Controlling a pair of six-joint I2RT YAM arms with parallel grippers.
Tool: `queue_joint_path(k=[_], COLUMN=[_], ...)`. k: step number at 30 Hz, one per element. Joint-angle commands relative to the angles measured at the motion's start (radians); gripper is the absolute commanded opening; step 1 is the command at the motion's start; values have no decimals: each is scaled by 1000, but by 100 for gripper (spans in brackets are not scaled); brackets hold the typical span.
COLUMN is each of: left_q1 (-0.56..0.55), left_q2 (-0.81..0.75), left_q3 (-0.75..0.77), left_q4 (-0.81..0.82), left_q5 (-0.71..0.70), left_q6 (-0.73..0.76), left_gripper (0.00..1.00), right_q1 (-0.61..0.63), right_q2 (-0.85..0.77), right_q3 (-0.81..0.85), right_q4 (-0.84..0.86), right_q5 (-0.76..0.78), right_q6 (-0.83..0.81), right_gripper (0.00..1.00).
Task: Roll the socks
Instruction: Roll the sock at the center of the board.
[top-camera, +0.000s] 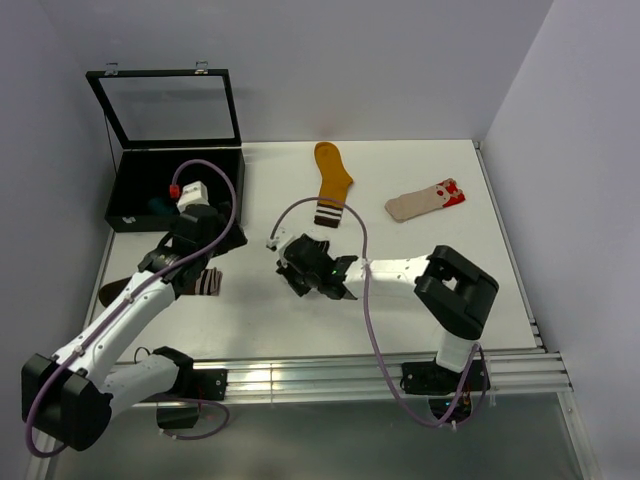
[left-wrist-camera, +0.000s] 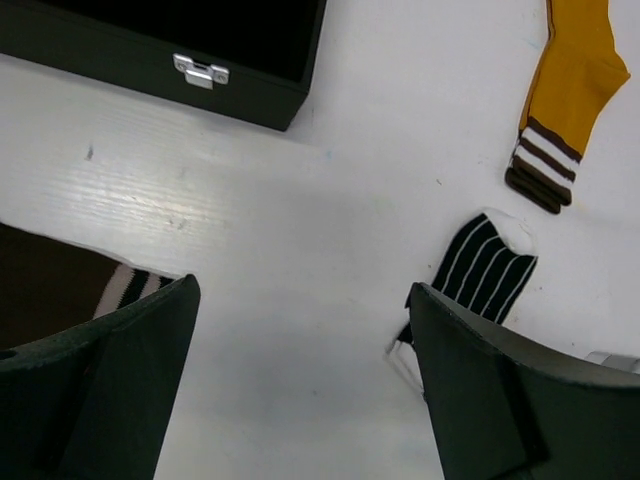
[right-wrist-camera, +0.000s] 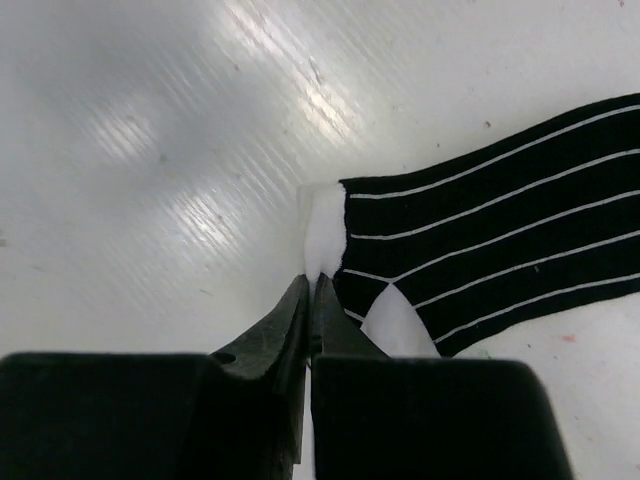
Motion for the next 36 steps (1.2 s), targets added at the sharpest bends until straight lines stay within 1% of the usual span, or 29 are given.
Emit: queue_joint_path(k=[1, 5, 7, 11, 15, 26, 30, 36], left_q1=[-27, -91, -123, -159, -177, -196, -205, -216], left_q2=[26, 96, 129, 219, 265, 428, 472, 547], left_q3=[9, -2, 4, 18, 21, 64, 87, 124], left_q4=[17, 47, 50, 63, 86, 106, 124, 130], left_q5=[42, 47, 47, 59, 73, 140, 165, 172], left_q6=[-91, -152, -172, -218, -243, -297, -318, -354], left_gripper=[91, 91, 91, 91, 91, 88, 88, 84], right_q1=[-68, -142, -183, -252, -304, -389, -396, -399], right_q2=[-67, -68, -61, -36, -7, 96, 103, 100], right_q3=[-37, -64, -86, -130, -182, -229, -227, -222], right_q4=[96, 157, 196, 274, 384, 470, 469, 464], right_q5=[-203, -362, -408, -525, -634, -673, -659, -660], right_q6=[115, 183, 227, 313, 406, 551, 566, 578], right_gripper=[0, 0, 0, 0, 0, 0, 0, 0])
